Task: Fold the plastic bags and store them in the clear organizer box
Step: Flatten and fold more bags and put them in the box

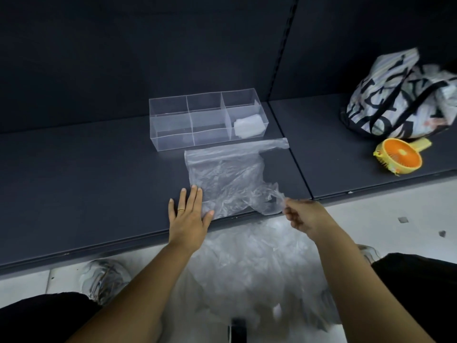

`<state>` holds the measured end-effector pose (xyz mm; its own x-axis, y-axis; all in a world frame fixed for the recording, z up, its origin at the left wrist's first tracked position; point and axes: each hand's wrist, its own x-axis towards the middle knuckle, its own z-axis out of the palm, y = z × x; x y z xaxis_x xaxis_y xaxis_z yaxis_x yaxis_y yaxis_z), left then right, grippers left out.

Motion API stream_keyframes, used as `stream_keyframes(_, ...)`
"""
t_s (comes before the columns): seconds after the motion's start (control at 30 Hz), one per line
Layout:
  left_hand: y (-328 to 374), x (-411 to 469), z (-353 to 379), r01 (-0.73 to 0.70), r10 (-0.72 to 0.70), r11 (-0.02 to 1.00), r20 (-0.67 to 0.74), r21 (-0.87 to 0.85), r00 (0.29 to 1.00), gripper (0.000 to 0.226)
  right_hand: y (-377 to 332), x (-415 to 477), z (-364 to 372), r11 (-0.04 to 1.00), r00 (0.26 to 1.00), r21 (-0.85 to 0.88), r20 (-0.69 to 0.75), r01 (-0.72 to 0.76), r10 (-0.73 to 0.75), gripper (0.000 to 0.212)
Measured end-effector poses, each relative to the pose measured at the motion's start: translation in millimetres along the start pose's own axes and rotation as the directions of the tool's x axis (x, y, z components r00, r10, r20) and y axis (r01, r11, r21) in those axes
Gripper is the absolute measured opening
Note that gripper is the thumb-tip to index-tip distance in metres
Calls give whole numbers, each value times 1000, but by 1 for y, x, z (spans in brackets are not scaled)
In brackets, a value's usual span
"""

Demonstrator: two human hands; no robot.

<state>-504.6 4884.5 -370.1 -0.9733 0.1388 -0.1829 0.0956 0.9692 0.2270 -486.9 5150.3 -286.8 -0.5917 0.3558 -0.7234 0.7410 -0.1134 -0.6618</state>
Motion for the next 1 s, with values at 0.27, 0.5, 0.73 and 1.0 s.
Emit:
stream_keyframes(0.27, -21, 3, 0, -89, 88, 988, 15, 126, 996, 87, 0, 57, -55, 844, 850, -519, -378, 135, -368, 30)
stream_keyframes(0.5, -15, -9, -20, -1, -13, 994, -127, -112, 992, 69, -6, 46, -9, 684, 606, -690, -445, 238, -660, 24)
stream_keyframes(0.73, 0, 52, -31, -30, 21, 998, -141, -62, 990, 58, 5, 6, 161, 160, 493, -629, 399, 761, -773, 43)
stream_keyframes(1.0, -32, 70, -8, -104, 110, 987, -38, 123, 993, 79, 31, 66, 89, -11, 665, -898, 334, 440, -669, 74)
